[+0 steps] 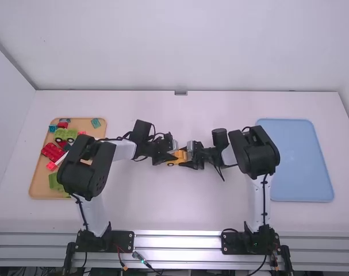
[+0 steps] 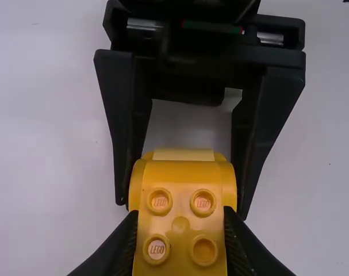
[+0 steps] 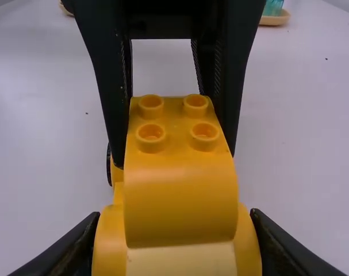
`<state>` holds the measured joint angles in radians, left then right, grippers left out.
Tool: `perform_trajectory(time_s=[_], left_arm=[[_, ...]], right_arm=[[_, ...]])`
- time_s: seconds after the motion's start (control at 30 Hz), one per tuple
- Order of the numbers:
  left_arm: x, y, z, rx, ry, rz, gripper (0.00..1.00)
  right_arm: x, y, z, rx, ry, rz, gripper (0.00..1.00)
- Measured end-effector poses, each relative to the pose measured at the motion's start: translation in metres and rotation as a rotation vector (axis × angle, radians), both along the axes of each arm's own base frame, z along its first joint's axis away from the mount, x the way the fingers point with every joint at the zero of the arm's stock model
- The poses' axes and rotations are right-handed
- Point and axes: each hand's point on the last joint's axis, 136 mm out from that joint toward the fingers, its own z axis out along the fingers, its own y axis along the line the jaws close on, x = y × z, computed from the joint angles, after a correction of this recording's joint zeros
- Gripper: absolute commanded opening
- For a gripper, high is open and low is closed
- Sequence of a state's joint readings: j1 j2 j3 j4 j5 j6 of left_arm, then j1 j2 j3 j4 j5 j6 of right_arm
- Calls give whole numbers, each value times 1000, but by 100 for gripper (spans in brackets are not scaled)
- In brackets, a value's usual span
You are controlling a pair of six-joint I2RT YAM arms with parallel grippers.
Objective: Assemble lego blocks to make yellow taxi
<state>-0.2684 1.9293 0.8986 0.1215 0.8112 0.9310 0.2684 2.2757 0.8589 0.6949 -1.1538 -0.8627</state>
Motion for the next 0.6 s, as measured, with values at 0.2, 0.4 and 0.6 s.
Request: perform_trajectory(time_s=[0.2, 0.4, 0.6], left_arm=[[1, -1, 1, -4, -5, -1, 30], [1, -1, 1, -4, -3, 1, 34], [1, 0, -11, 37, 10, 23, 36]], right_arm=[[0, 0, 0, 0, 0, 0, 39], [0, 0, 0, 0, -1, 0, 39], [-1, 3, -1, -6, -2, 2, 39]])
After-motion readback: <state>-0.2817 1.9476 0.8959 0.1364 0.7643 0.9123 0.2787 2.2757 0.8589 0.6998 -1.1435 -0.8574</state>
